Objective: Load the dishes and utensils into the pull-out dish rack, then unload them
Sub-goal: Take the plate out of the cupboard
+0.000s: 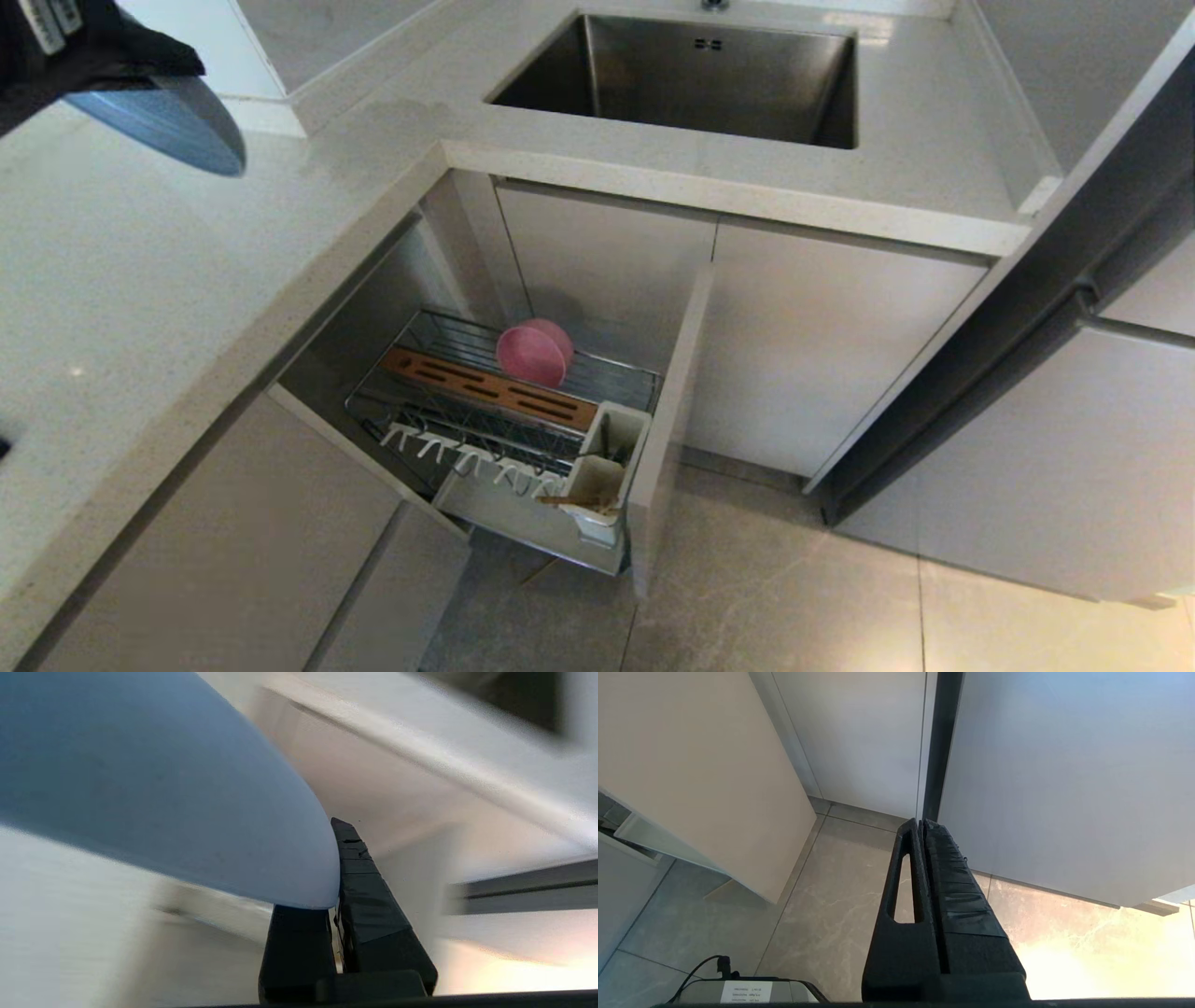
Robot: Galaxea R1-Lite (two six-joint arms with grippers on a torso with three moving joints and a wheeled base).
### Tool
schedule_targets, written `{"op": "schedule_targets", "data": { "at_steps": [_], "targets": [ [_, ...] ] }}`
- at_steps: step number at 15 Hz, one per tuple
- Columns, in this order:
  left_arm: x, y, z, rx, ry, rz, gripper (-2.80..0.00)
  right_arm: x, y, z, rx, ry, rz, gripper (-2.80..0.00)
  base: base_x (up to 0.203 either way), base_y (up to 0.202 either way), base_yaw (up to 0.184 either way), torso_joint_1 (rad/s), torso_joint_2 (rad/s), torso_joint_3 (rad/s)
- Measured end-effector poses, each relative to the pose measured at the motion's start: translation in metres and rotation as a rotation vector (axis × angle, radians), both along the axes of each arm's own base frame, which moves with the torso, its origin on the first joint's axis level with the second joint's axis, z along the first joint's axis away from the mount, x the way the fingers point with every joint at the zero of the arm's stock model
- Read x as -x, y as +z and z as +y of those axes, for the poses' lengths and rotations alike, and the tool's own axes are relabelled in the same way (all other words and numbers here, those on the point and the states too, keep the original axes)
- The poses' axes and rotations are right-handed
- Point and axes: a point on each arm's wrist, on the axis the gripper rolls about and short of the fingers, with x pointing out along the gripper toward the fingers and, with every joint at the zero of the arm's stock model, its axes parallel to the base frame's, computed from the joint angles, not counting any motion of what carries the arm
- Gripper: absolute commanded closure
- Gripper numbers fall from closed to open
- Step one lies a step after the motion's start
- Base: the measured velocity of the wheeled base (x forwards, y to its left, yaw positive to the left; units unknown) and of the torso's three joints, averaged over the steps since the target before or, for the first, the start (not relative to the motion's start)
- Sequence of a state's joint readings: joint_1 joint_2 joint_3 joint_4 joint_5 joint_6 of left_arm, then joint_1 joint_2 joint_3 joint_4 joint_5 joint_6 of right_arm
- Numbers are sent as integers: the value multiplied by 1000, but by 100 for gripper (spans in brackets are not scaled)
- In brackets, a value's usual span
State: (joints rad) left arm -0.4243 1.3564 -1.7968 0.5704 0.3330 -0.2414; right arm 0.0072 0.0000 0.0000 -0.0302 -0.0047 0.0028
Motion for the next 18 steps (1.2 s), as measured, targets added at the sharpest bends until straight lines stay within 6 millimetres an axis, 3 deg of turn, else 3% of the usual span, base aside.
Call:
{"op": "schedule_targets", "data": {
  "at_steps": [6,12,18],
  "targets": [
    [-6,-12,49,-262,40,232,0,0,0,0,0,0,0,0,0,0,0,0,0,0],
    [-1,-36,75,-523,66,539,0,0,0,0,0,0,0,0,0,0,0,0,0,0],
    [-18,-44,86,-622,119,637,0,0,0,0,0,0,0,0,0,0,0,0,0,0]
  ]
}}
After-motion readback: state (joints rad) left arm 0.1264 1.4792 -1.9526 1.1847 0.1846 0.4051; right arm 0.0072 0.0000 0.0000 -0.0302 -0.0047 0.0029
